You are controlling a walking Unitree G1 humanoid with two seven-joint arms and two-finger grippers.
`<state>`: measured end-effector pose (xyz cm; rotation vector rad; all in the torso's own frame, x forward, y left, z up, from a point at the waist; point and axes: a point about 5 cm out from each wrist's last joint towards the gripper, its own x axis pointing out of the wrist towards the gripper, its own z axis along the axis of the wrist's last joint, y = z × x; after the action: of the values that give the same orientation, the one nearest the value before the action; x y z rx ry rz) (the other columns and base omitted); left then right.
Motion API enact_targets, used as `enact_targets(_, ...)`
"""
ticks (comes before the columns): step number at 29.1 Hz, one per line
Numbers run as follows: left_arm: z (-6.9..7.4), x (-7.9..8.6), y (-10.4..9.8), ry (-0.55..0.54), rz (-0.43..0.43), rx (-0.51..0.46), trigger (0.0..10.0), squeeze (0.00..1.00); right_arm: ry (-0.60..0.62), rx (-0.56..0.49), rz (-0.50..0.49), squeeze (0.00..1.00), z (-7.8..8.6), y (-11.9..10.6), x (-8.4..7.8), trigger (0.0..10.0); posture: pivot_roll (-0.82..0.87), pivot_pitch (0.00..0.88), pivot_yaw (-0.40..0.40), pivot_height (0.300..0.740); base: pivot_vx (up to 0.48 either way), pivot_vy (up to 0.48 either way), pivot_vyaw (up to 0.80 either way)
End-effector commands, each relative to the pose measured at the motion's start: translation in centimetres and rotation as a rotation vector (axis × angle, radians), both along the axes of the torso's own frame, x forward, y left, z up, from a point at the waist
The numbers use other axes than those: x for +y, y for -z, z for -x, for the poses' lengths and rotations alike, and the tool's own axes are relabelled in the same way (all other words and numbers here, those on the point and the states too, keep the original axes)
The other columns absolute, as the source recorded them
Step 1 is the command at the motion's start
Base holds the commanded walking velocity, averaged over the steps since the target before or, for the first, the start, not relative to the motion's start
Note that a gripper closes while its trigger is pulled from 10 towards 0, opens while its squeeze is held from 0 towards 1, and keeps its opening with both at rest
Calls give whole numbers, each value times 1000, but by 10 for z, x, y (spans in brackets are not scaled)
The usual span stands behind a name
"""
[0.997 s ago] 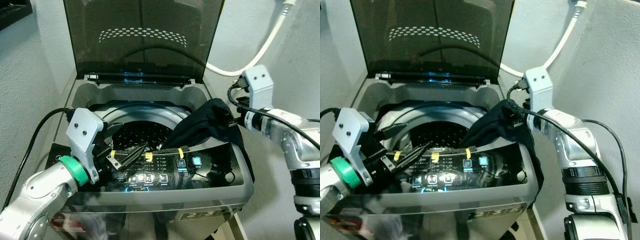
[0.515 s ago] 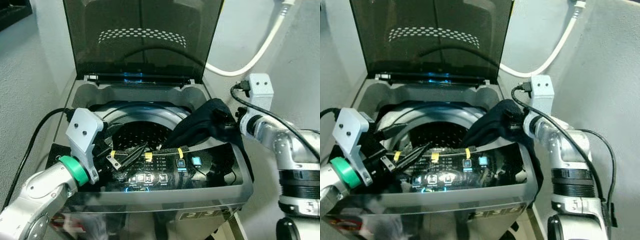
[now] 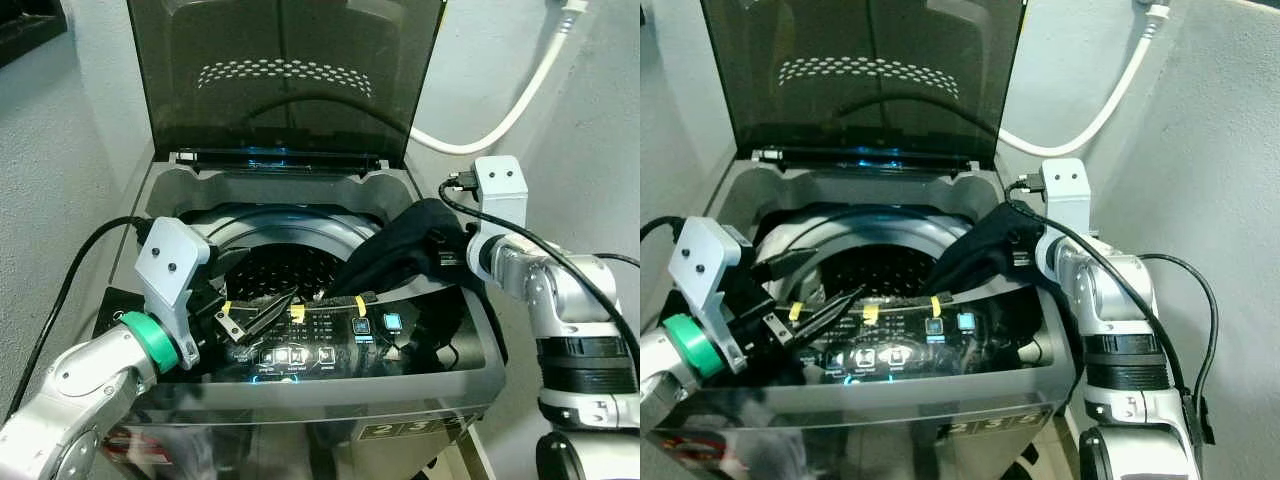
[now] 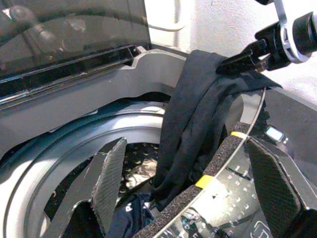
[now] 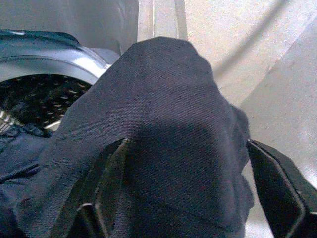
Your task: Clothes washing
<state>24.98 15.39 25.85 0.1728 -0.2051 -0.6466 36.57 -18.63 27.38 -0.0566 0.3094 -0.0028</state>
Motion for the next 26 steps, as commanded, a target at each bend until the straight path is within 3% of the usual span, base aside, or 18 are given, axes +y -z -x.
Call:
enact_targets(1, 0, -2, 2, 14, -13, 19, 10000, 0, 19, 87, -32, 0, 0, 14, -2, 2510, 139, 72, -4, 740, 0, 0, 0)
enact_targets(2, 0, -1, 2, 13, -13, 19, 10000, 0, 15, 107, -73, 0, 0, 15, -1, 0, 139, 74, -3, 740, 0, 0, 0)
enact_targets(10, 0, -1, 3, 11, -17, 21, 10000, 0, 7, 158, -182, 0, 1, 18, 1, 0, 140, 79, -4, 740, 0, 0, 0)
enact_targets(26, -1, -1, 3, 8, -21, 20, 10000, 0, -11, 151, -221, 0, 0, 7, 4, 0, 141, 78, -7, 740, 0, 0, 0)
